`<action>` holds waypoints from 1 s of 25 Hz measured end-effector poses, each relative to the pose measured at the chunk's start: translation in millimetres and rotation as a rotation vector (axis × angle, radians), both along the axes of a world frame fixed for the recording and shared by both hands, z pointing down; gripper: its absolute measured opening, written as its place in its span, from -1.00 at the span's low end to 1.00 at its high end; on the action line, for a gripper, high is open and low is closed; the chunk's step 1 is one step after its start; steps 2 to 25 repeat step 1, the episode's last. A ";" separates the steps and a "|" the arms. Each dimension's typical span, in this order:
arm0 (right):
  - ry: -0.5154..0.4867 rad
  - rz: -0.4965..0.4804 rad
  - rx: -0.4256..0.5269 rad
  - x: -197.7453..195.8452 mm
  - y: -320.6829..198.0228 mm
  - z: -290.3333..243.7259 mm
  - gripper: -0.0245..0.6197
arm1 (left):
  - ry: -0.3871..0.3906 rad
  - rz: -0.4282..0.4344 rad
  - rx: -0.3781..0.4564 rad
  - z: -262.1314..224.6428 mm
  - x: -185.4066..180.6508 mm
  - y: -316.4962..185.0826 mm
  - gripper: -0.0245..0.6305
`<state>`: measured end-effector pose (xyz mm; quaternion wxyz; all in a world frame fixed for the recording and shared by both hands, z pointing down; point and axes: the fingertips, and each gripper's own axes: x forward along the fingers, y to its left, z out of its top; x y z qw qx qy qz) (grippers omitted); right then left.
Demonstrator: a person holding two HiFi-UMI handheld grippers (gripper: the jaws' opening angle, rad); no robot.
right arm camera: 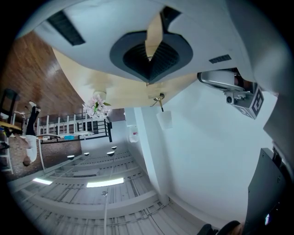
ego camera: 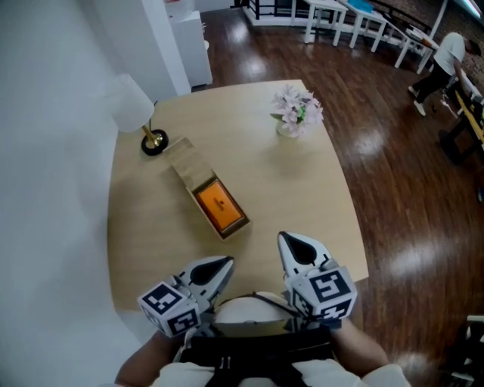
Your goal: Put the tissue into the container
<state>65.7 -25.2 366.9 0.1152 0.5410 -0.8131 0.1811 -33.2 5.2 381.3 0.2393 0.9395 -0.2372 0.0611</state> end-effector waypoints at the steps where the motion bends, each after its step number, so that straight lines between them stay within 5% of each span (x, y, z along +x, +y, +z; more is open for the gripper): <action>1: 0.005 0.004 0.015 2.1 -4.8 -2.5 -0.92 | 0.009 0.006 0.014 -1.4 2.5 -5.3 -0.90; 25: 0.005 0.004 0.015 2.1 -4.8 -2.5 -0.92 | 0.009 0.006 0.014 -1.4 2.5 -5.3 -0.90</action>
